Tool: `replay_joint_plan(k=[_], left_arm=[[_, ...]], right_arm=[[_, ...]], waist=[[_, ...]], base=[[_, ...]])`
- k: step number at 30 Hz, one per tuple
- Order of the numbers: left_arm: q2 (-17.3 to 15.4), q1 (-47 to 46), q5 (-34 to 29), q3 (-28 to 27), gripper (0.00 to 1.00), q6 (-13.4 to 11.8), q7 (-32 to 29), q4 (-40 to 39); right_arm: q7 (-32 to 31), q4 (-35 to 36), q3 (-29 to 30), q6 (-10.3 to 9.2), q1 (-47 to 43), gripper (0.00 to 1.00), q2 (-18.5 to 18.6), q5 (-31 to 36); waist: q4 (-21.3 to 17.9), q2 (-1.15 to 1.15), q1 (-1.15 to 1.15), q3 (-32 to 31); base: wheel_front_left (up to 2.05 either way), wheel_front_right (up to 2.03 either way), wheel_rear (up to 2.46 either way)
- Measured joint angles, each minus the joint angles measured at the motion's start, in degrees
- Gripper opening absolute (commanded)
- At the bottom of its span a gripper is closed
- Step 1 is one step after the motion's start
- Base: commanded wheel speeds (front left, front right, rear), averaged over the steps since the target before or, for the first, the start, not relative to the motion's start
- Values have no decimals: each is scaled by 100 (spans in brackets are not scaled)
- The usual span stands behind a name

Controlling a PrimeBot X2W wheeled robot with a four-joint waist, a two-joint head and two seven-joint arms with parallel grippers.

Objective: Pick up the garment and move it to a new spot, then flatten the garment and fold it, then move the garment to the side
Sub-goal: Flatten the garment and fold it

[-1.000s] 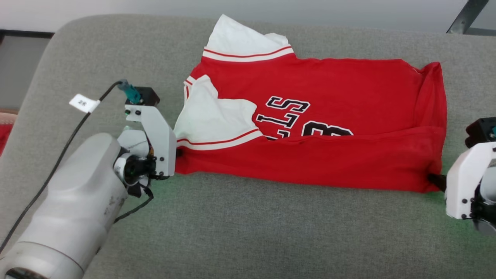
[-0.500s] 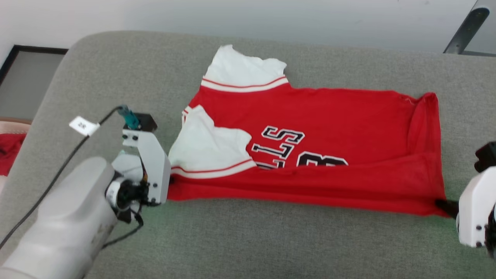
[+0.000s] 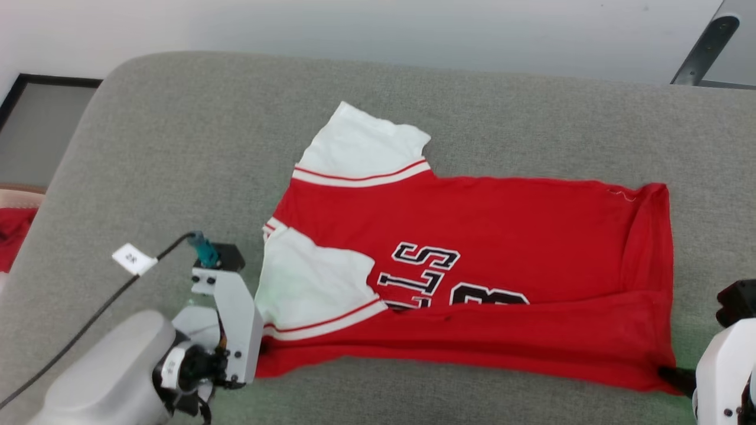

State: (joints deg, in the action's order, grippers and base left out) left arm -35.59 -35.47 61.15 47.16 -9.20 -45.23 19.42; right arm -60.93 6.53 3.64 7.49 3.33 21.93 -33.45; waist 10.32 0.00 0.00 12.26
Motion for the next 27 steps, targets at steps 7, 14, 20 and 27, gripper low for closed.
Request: replay_joint_plan(k=[7, 14, 20, 27], left_arm=[[-76, 279, 124, -9, 48, -197, -85, -212], [-130, 281, 132, -64, 100, -350, -75, -255], [-405, 207, 74, -144, 100, -504, -149, -628], [-692, -179, -153, -463, 100, -642, 188, -1174]], right_arm=[[131, -57, -101, 0, -93, 0, -13, 177], [458, -42, -314, -1, -109, 100, 116, 252], [761, 188, -394, -1, -136, 100, 258, 183], [1965, 705, -446, -1, -225, 100, 439, 370]], waist=[[-67, 0, 0, -51], [-114, 0, 0, -147], [-176, 0, 0, -262], [-328, 0, 0, -335]], base=[[0, 0, 0], [0, 0, 0], [0, 0, 0], [0, 0, 0]])
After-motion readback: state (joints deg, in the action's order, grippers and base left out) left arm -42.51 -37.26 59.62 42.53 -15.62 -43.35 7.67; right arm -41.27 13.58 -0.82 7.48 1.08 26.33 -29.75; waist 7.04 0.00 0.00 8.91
